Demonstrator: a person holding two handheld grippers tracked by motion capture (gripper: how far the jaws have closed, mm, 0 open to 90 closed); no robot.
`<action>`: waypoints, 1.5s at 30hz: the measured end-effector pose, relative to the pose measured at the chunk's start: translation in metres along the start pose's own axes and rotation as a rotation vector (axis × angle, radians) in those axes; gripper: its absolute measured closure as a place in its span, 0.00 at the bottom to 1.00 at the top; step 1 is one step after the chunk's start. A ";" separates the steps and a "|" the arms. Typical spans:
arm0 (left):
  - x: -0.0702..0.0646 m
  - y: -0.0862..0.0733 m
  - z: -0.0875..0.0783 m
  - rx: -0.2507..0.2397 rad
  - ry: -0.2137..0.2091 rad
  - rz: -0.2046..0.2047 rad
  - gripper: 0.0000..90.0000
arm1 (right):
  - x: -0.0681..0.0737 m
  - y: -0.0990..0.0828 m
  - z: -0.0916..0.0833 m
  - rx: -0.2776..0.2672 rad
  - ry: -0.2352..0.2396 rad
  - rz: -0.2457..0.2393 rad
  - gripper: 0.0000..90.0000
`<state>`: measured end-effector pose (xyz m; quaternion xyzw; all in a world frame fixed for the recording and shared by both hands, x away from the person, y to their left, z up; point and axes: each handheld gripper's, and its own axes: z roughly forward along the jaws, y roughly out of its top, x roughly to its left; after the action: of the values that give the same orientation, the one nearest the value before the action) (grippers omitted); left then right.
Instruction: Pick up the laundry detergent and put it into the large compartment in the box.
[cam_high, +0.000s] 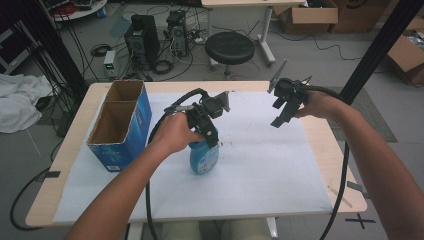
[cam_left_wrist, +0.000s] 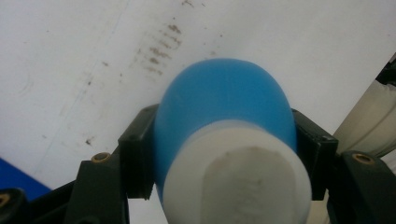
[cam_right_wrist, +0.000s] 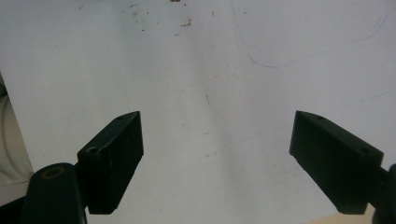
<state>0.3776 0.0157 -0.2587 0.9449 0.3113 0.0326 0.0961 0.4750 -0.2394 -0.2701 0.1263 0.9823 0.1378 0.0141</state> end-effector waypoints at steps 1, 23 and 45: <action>0.000 0.000 -0.004 -0.003 0.004 -0.008 0.42 | 0.000 0.000 0.000 -0.001 0.000 -0.001 0.19; 0.012 -0.006 -0.052 -0.020 0.041 -0.140 0.42 | 0.003 -0.001 -0.002 0.001 0.003 -0.004 0.19; 0.038 -0.026 -0.108 -0.033 0.107 -0.354 0.42 | 0.003 0.004 0.002 0.005 0.008 -0.011 0.19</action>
<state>0.3797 0.0760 -0.1585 0.8706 0.4767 0.0706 0.0989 0.4729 -0.2348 -0.2709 0.1206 0.9833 0.1360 0.0106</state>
